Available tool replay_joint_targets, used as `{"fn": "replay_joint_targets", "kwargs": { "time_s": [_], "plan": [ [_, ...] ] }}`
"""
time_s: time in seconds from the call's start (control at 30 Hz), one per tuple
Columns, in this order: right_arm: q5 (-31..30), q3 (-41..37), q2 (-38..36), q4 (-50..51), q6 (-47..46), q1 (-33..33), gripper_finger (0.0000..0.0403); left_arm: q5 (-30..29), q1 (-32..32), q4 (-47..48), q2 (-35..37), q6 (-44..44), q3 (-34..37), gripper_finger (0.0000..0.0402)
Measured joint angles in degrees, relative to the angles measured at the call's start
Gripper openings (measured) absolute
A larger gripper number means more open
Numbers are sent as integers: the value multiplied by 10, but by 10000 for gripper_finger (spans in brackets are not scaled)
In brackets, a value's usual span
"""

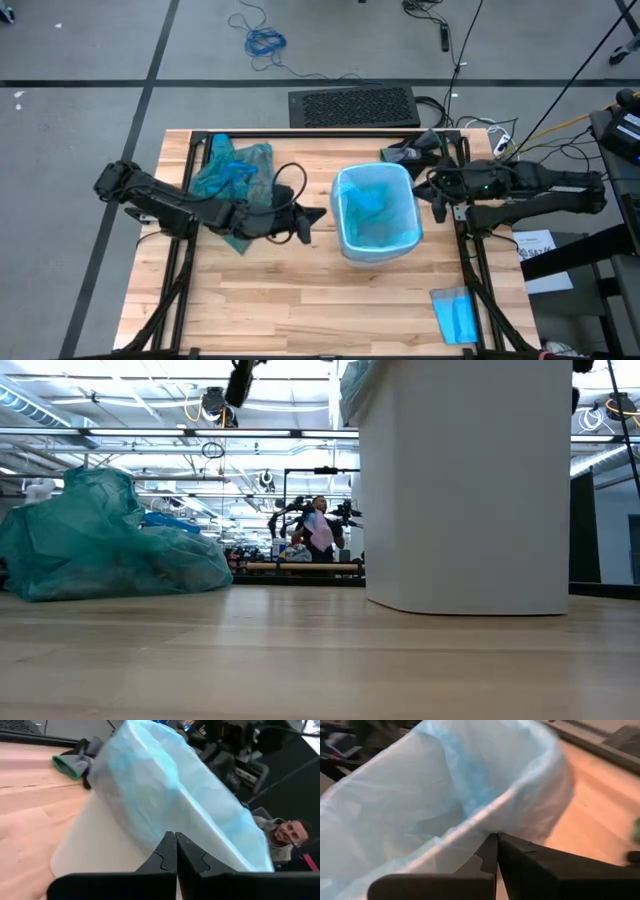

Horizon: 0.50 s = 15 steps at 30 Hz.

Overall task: Place trash/remove bag and relplace
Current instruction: Insert the new blue trash bag into the trash bin

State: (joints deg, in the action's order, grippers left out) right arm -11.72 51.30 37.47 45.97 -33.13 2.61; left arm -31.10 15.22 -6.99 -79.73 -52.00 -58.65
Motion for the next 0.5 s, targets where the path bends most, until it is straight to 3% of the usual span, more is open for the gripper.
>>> {"fn": "replay_joint_targets", "kwargs": {
  "time_s": [0.17, 0.5],
  "plan": [
    [33, -55, 8, -102, -13, 0, 0, 31, -35, -2, -2, 14, 0, 0],
    [68, -61, 107, -198, 2, -2, 0, 71, -58, 62, 14, 17, 0, 0]
  ]
}}
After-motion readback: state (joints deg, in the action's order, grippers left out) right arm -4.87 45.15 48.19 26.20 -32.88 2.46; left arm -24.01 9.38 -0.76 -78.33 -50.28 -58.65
